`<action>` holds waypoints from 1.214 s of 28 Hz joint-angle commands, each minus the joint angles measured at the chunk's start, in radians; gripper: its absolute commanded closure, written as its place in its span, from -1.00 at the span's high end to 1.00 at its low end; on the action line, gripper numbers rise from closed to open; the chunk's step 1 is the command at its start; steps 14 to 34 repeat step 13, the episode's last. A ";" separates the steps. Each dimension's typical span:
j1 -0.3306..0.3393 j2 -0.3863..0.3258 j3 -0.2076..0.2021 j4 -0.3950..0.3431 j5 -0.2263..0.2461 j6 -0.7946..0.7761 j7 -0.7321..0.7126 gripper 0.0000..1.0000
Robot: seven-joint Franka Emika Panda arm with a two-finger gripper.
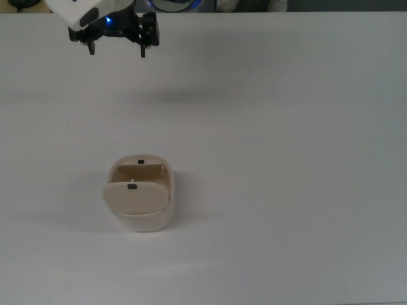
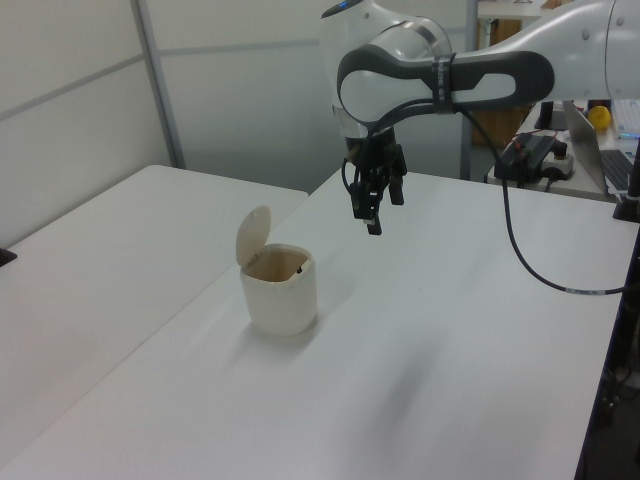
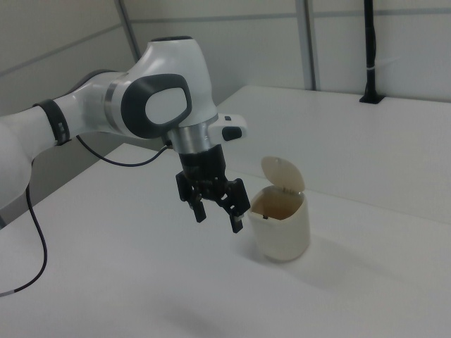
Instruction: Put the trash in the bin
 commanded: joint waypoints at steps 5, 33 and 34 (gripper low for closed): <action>-0.012 -0.032 -0.004 -0.014 0.026 -0.021 -0.023 1.00; -0.020 -0.042 -0.004 -0.013 0.026 -0.021 -0.023 1.00; -0.020 -0.042 -0.004 -0.013 0.026 -0.021 -0.023 1.00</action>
